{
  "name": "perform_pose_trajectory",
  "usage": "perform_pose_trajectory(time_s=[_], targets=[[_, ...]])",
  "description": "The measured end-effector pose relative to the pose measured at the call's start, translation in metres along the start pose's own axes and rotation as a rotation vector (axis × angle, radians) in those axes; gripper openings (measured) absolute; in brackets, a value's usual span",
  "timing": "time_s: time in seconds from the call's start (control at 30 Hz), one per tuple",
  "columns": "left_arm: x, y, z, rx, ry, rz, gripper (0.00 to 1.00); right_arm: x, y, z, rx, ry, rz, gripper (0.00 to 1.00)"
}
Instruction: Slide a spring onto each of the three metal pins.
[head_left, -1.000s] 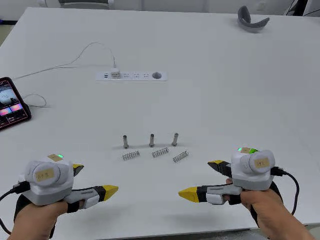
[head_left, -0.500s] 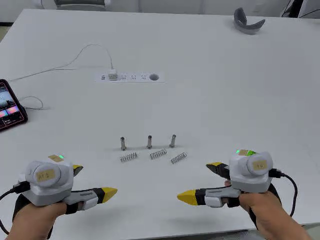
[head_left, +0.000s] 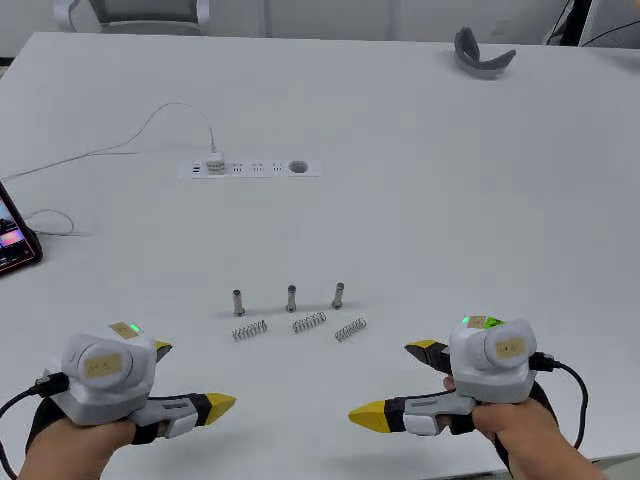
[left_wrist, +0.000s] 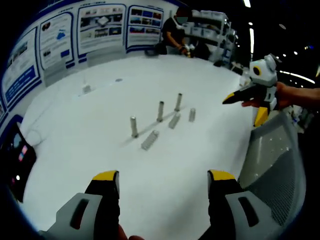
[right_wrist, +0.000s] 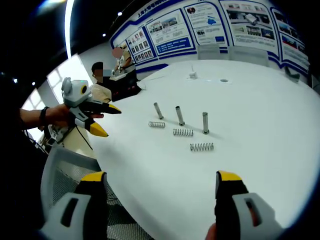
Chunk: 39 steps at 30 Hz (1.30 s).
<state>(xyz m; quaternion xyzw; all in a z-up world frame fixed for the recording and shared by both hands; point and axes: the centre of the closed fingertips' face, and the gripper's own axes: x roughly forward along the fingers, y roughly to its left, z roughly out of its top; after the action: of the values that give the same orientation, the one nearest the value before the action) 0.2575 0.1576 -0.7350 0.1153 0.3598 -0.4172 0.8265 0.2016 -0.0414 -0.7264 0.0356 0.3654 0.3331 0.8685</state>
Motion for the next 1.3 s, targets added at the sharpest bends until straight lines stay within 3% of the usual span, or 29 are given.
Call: perform_pose_trajectory(time_s=[0.43,0.83,1.3], targets=[[0.015,0.0,0.002,0.058,0.037,-0.037,0.72,0.002,0.003,-0.002,-0.014,0.02,0.007,0.91],[0.034,0.003,0.01,0.067,0.052,-0.059,0.68,-0.007,-0.002,-0.004,-0.013,0.021,-0.004,0.91],[0.062,0.002,0.01,0.084,0.085,-0.104,0.65,-0.013,-0.008,-0.009,-0.021,0.043,-0.021,0.91]])
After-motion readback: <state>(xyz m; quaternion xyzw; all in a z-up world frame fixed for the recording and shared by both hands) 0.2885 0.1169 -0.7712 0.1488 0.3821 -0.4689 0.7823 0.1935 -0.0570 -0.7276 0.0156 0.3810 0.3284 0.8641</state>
